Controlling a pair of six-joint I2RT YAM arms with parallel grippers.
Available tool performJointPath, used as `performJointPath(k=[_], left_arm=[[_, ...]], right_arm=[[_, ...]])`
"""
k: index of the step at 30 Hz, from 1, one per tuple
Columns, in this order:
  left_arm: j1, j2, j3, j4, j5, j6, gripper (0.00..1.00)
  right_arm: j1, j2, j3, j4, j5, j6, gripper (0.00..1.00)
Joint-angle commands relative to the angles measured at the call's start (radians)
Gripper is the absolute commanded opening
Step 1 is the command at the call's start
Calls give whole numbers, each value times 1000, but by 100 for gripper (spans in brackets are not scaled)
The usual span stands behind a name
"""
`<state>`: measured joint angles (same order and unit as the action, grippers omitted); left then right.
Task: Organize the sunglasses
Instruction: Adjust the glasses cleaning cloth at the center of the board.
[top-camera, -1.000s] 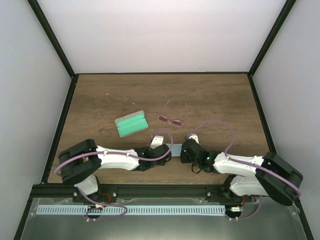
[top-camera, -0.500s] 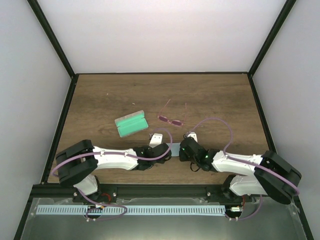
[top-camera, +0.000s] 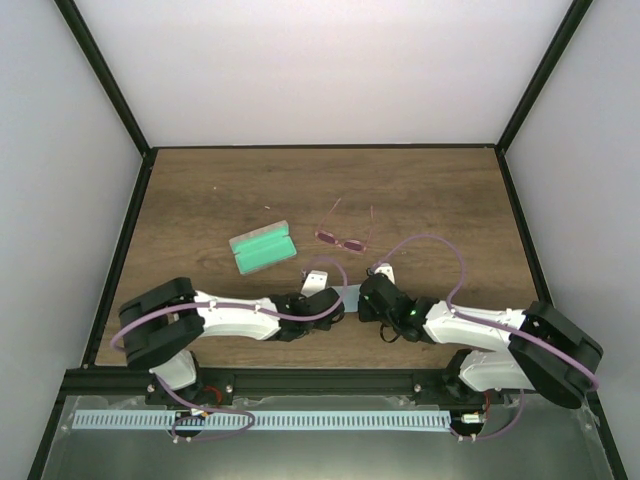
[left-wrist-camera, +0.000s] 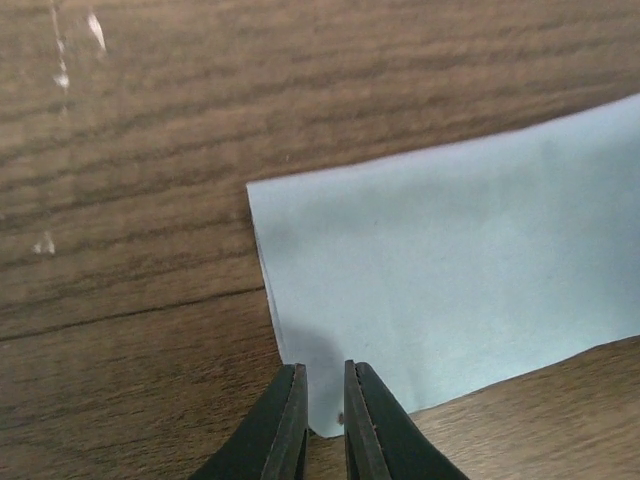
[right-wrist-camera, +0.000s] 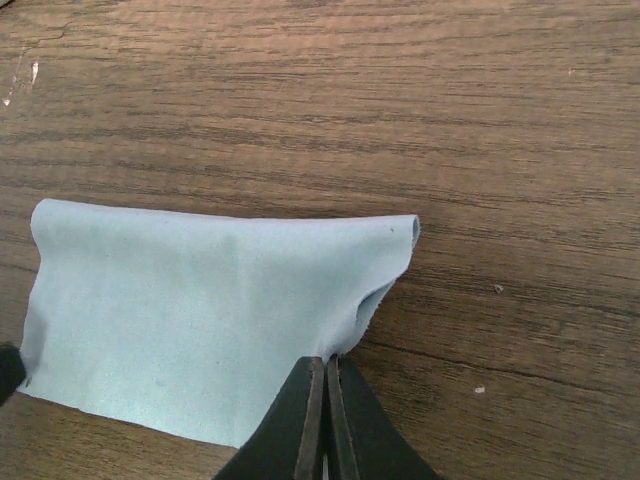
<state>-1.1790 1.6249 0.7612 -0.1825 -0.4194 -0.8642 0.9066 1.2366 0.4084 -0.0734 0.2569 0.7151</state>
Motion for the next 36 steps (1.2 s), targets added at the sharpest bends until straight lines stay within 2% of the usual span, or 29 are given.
performJointPath(k=[1, 18, 22, 28, 36], left_arm=[[-2, 53, 16, 8, 25, -4, 13], [-3, 75, 27, 14, 25, -4, 15], [-2, 77, 26, 8, 20, -4, 13], [-3, 72, 26, 9, 16, 0, 4], [-2, 47, 33, -4, -23, 0, 4]], right_arm=[[8, 0, 14, 11, 18, -1, 1], [8, 5, 9, 19, 14, -5, 1], [8, 3, 11, 18, 16, -8, 1], [9, 1, 14, 17, 15, -10, 1], [8, 2, 23, 20, 18, -11, 1]])
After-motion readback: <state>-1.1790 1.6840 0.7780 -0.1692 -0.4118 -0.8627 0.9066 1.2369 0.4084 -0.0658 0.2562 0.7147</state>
